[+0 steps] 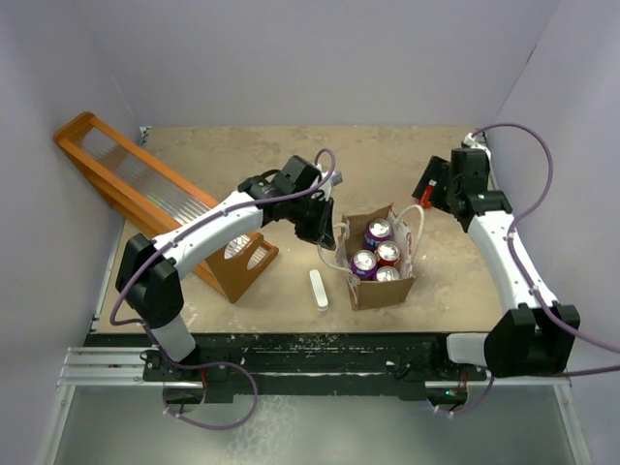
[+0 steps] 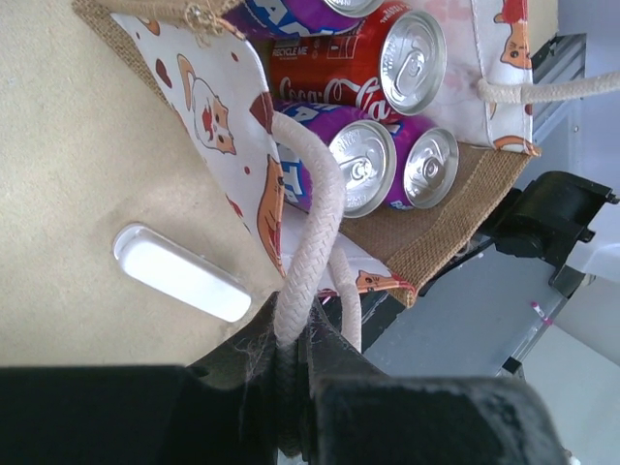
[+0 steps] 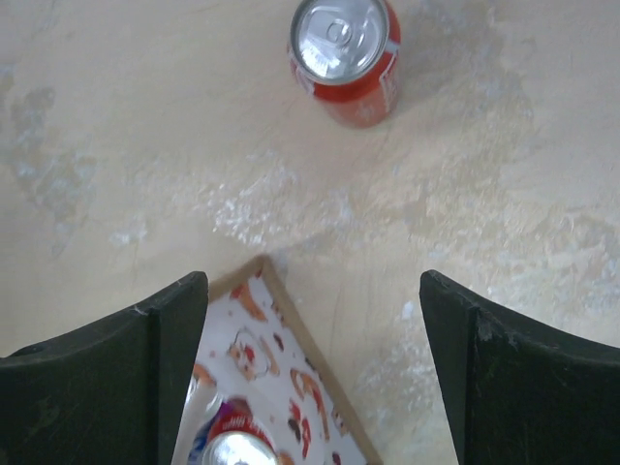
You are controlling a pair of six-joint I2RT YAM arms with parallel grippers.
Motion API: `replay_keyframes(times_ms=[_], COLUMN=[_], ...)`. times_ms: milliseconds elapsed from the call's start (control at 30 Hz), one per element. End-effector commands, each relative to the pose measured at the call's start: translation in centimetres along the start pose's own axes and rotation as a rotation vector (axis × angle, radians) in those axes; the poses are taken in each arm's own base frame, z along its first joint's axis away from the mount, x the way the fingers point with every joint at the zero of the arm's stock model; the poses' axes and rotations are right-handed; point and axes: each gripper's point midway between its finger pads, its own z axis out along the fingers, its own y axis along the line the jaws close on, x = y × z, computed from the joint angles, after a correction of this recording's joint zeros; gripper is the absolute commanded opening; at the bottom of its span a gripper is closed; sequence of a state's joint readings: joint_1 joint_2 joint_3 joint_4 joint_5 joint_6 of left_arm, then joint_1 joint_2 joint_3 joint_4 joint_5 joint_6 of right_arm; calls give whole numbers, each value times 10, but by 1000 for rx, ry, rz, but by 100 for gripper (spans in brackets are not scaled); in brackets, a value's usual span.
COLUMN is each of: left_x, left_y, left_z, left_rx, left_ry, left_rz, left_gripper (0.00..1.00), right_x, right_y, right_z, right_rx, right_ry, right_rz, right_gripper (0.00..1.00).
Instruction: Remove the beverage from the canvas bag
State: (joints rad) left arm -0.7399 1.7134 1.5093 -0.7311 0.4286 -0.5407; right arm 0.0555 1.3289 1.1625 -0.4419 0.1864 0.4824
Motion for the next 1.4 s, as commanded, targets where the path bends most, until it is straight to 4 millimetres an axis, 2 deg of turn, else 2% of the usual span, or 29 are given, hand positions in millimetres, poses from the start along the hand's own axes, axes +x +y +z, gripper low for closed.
replay_keyframes(times_ms=[0, 133, 300, 433, 567, 833, 967, 1067, 1133, 1267, 1367], left_x=[-7, -3, -5, -3, -1, 2, 4, 3, 1, -2, -3], left_y=[-19, -20, -18, -31, -31, -30, -23, -23, -23, -24, -25], left_z=[-14, -13, -11, -15, -14, -20, -18, -16, -15, -15, -15], left_rx=[93, 118, 127, 185, 198, 190, 161, 164, 162, 161, 163], left_ry=[-61, -55, -85, -42, -50, -67, -64, -68, -72, -74, -81], left_rz=[37, 57, 78, 77, 84, 80, 72, 64, 68, 66, 59], left_gripper=[7, 3, 1, 0, 0, 0, 0, 0, 0, 0, 0], right_x=[-8, -11, 7, 15, 9, -8, -9, -1, 6, 22, 40], right_y=[11, 22, 38, 45, 52, 84, 109, 131, 138, 134, 124], right_z=[-41, -69, -104, -137, -158, -198, -212, -216, -212, -192, -174], right_rx=[-100, -170, -311, -395, -449, -595, -650, -679, -661, -569, -480], right_ry=[-21, -8, 58, 89, 74, 82, 90, 118, 141, 196, 251], right_rz=[36, 72, 105, 122, 140, 101, 59, 19, -2, -47, -101], right_gripper=[90, 90, 91, 92, 92, 94, 97, 97, 97, 86, 83])
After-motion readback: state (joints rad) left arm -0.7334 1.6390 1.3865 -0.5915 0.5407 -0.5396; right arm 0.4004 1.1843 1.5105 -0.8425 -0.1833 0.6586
